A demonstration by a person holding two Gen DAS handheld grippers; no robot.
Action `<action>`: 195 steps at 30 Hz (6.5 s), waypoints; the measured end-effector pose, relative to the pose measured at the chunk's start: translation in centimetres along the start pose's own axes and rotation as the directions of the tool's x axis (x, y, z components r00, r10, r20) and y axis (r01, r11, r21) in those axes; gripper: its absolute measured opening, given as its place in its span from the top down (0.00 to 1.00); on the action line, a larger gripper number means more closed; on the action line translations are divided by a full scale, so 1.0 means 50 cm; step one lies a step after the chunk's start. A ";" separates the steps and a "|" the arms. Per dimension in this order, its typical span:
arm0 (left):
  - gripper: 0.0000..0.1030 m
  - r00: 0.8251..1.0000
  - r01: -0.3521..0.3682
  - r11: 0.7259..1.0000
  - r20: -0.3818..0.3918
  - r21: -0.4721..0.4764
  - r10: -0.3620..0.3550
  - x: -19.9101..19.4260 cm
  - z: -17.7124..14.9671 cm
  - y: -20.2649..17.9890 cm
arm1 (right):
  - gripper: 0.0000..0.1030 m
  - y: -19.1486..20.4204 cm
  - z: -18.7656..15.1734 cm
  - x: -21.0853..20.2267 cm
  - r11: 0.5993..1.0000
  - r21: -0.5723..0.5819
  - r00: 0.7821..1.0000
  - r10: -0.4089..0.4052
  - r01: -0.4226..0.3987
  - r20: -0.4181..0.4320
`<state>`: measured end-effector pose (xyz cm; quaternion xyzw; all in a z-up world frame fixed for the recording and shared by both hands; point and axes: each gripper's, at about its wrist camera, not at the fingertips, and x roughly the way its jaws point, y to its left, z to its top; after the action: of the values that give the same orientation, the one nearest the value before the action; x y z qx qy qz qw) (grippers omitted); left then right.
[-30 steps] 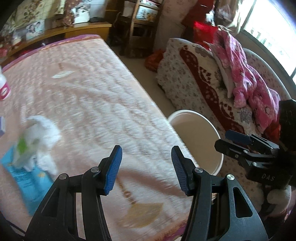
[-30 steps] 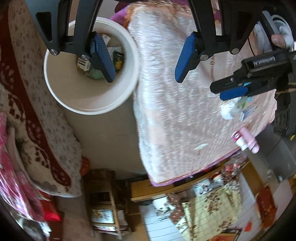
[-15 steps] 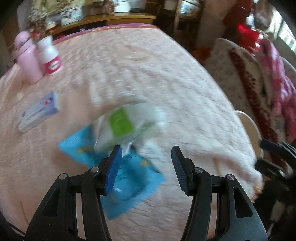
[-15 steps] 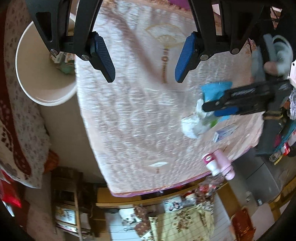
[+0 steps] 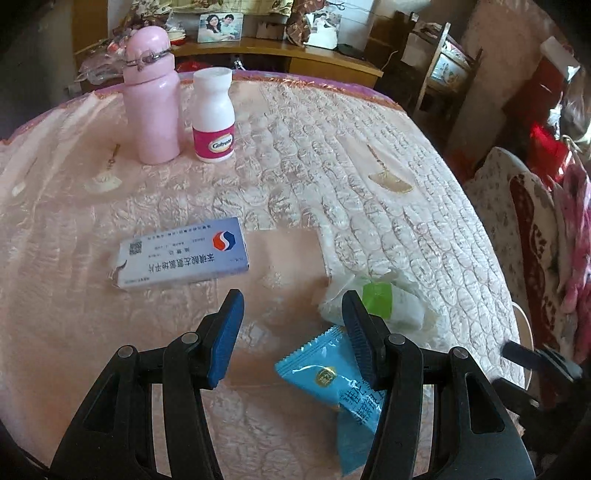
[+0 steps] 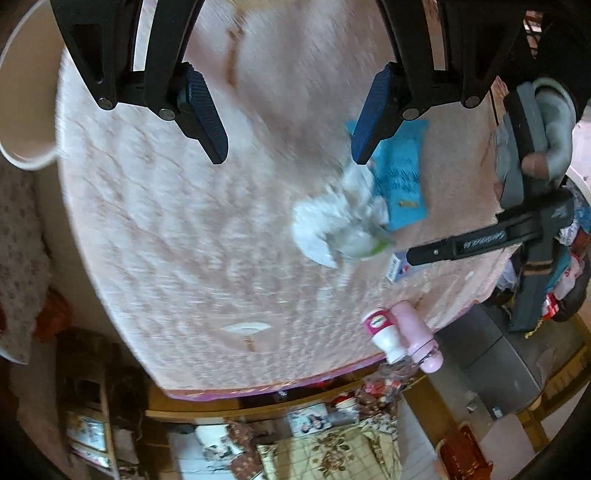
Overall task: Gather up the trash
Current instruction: 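Grasp the crumpled white plastic with the right tool while the left tool grasps the clear bag with brown paper, then carry both items over the white bucket and open the right tool to drop the white plastic, then open the left tool to drop the clear bag into the white bucket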
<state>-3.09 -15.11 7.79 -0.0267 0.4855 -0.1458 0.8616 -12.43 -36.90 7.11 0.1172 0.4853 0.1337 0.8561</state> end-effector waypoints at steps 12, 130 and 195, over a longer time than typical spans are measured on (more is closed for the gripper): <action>0.48 0.996 0.084 0.996 -0.012 -0.021 -0.085 -0.024 0.005 0.013 | 0.84 0.051 0.058 0.147 0.994 -0.096 0.998 0.048 -0.051 -0.033; 0.91 0.943 0.328 0.868 -0.081 0.373 -0.322 -0.027 -0.139 -0.520 | 0.79 -0.261 -0.149 -0.299 0.954 0.222 0.947 -0.246 0.200 0.207; 0.56 0.933 0.361 0.862 -0.148 0.357 -0.329 0.031 -0.177 -0.587 | 0.54 -0.349 -0.204 -0.310 0.895 0.314 0.924 -0.366 0.316 0.113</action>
<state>-16.44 -42.77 7.37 0.0593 0.4702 -0.3895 0.7897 -26.88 -57.85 8.63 0.1652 0.4383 -0.1022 0.8776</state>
